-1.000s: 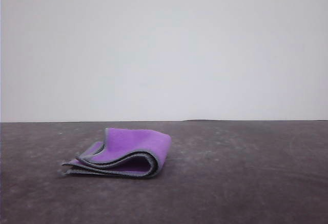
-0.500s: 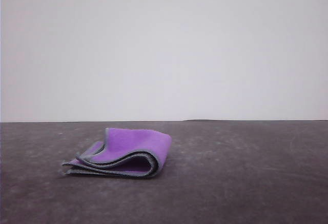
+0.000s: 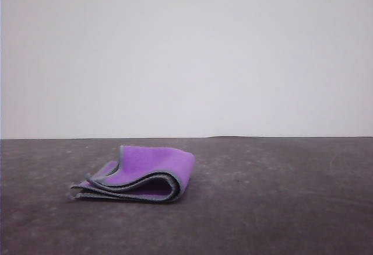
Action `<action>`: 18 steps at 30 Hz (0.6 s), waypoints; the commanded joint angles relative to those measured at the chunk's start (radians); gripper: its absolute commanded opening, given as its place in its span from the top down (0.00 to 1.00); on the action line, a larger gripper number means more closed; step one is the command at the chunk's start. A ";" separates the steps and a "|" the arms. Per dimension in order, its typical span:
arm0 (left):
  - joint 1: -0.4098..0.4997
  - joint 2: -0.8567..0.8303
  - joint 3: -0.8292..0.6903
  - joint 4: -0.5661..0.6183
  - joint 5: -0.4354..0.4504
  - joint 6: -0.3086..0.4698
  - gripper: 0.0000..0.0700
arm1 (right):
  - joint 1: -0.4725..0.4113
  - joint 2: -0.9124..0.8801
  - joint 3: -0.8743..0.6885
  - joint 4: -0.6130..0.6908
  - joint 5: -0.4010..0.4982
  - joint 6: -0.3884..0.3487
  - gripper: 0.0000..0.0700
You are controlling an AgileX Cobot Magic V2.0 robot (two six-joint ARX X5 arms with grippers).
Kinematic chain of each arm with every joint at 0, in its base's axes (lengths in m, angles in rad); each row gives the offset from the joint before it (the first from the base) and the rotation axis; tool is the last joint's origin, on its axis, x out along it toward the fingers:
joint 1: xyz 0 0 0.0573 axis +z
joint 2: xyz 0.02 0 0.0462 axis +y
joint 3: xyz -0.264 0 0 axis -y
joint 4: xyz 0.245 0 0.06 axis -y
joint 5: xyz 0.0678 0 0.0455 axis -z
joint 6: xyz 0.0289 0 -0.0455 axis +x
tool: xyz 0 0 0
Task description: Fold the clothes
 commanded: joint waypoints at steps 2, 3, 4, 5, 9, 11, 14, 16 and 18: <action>0.000 -0.001 -0.016 -0.010 -0.003 0.000 0.98 | 0.001 -0.002 -0.006 0.014 0.001 0.012 1.00; 0.000 -0.001 -0.016 -0.010 -0.002 0.000 0.98 | 0.001 -0.002 -0.006 0.014 0.001 0.012 1.00; 0.000 -0.001 -0.016 -0.010 -0.002 0.000 0.98 | 0.001 -0.002 -0.006 0.014 0.001 0.012 1.00; 0.000 -0.001 -0.016 -0.010 -0.002 0.000 0.98 | 0.001 -0.002 -0.006 0.014 0.001 0.012 1.00; 0.000 -0.001 -0.016 -0.010 -0.002 0.000 0.98 | 0.001 -0.002 -0.006 0.015 0.001 0.012 1.00; 0.000 -0.001 -0.016 -0.010 -0.002 0.000 0.98 | 0.001 -0.002 -0.006 0.015 0.001 0.012 1.00; 0.000 -0.001 -0.016 -0.010 -0.002 0.000 0.98 | 0.001 -0.002 -0.006 0.015 0.001 0.012 1.00; 0.000 -0.001 -0.016 -0.010 -0.002 0.000 0.98 | 0.001 -0.002 -0.006 0.014 0.001 0.012 1.00; 0.000 -0.001 -0.016 -0.010 -0.002 0.000 0.98 | 0.001 -0.002 -0.006 0.014 0.001 0.012 1.00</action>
